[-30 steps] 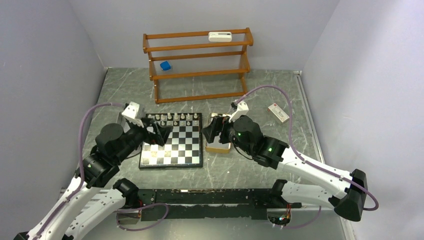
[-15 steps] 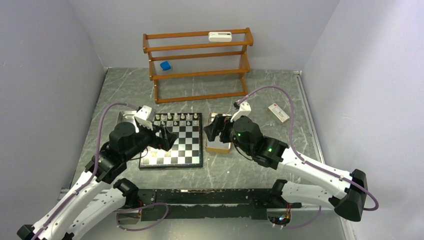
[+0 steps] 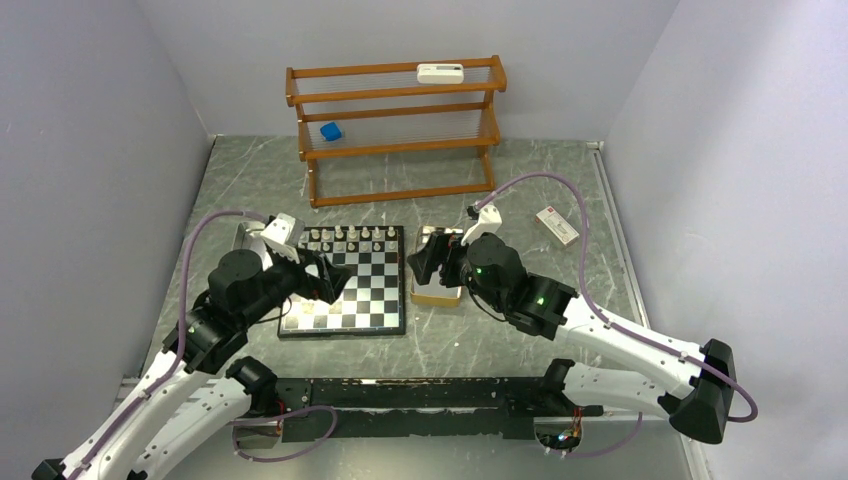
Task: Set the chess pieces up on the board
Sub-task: Reset both arms
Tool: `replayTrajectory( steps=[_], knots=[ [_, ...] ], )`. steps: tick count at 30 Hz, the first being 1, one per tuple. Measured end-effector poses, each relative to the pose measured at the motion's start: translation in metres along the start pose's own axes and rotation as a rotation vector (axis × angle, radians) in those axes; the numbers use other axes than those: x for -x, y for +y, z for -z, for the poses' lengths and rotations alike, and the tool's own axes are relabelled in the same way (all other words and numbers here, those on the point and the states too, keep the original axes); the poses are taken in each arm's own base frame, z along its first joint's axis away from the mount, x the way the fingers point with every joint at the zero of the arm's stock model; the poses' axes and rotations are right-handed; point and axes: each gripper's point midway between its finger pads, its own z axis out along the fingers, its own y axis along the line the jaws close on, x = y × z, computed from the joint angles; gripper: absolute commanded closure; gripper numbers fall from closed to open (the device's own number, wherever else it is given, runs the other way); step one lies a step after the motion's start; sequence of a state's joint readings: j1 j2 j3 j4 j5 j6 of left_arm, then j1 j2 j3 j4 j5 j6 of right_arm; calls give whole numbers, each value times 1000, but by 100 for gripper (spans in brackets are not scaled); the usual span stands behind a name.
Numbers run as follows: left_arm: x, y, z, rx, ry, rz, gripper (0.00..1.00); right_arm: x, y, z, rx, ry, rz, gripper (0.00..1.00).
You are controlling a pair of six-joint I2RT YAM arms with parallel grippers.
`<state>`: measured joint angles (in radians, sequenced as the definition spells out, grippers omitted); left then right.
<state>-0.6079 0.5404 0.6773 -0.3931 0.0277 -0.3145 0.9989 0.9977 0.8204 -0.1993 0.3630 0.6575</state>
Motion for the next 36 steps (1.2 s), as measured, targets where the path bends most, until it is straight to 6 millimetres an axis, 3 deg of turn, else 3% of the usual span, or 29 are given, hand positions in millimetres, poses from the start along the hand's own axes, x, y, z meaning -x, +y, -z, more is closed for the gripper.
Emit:
replayTrajectory(
  steps=[36],
  knots=[
    [4, -1, 3, 1, -19, 21, 1, 8, 1, 5, 15, -29, 44, 0]
  ],
)
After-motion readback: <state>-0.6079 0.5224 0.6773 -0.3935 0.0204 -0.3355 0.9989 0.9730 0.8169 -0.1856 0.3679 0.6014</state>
